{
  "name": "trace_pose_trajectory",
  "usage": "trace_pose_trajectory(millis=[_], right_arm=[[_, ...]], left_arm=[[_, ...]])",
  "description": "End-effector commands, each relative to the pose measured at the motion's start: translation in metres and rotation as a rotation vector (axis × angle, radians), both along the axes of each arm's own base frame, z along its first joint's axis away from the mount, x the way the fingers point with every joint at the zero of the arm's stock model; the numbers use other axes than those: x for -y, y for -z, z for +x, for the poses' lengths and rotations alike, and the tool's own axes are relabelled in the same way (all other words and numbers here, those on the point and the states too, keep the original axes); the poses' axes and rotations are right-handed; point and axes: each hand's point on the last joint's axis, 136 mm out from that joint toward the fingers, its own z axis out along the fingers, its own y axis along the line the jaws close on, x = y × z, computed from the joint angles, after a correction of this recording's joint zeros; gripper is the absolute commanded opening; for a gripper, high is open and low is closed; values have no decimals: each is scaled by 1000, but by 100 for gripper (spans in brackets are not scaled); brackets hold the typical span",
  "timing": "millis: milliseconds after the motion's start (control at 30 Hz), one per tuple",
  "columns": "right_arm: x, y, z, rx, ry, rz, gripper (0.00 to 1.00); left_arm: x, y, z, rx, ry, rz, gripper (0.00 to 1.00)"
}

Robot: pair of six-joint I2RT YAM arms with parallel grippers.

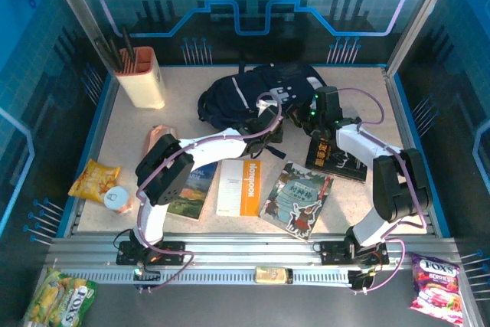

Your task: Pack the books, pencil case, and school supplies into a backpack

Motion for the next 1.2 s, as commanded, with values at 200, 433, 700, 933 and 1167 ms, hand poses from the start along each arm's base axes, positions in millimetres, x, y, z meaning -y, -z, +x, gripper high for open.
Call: trace_pose_trajectory(millis=[200,433,700,933,1167], right_arm=[[-8,-26,10,71,-47,23,0],[-2,-23,13,73,-34,-2,0],[-2,-21,13,71,-38,-4,0],[-4,-21,13,69,-46,13,0],[-4,-25,12,79,-46,14,1]], left_arm=[[-17,-8,3,23,-28,13,5],[-51,-2,-21,-31,-53,-3,4],[-108,5,-46,-77,-148,0,4],[-109,6,-36,-64,-57,-110,14],[-90,-1,-34,-28,81,-148,36]])
